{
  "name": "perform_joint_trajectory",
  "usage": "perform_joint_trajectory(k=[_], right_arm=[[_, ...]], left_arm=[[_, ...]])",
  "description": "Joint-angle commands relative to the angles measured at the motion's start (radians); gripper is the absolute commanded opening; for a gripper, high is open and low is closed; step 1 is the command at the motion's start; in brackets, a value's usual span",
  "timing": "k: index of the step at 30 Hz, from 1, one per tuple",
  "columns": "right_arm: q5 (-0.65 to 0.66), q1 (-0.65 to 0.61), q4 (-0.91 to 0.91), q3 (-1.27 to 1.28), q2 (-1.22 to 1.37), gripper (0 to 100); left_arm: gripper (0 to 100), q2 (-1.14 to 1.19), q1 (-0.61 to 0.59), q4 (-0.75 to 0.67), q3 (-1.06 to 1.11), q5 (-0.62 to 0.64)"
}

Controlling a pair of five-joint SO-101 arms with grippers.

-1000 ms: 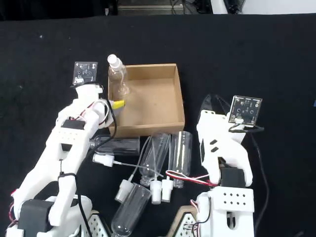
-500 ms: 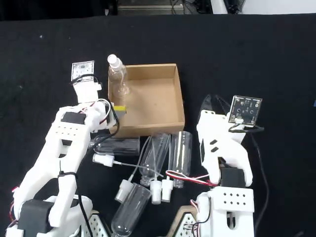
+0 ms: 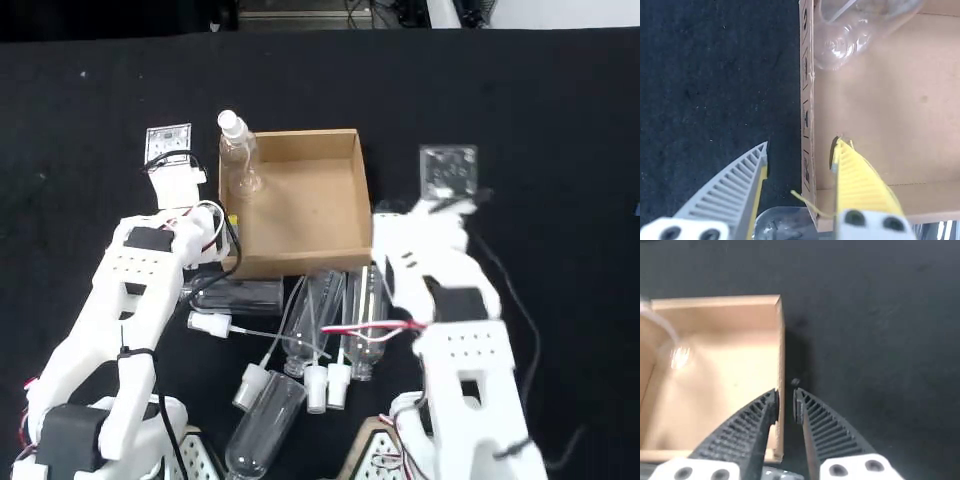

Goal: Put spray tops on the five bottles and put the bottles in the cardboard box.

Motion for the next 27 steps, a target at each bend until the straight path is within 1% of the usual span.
perform_joint_trajectory(k=[1, 7, 13, 18, 23, 27], right_arm=[[0.005, -0.041, 0.0, -0.116, 0.114, 5.4], [0.005, -0.044, -0.002, -0.219, 0.282, 5.4], [0.005, -0.046, 0.005, -0.291, 0.395, 5.4], [0.005, -0.06, 0.003, -0.302, 0.443, 5.4], [0.005, -0.057, -0.008, -0.302, 0.479, 5.4], [0.005, -0.055, -0.052, -0.285, 0.516, 5.4]], left_arm=[[19, -0.032, 0.007, 0.0, -0.019, 0.011], [19, -0.029, 0.01, 0.003, -0.016, 0.011], [19, 0.051, 0.01, 0.005, -0.045, 0.011], [19, 0.117, 0.012, 0.006, -0.081, 0.011], [19, 0.121, 0.012, 0.006, -0.081, 0.011], [19, 0.121, 0.027, 0.006, -0.077, 0.011]])
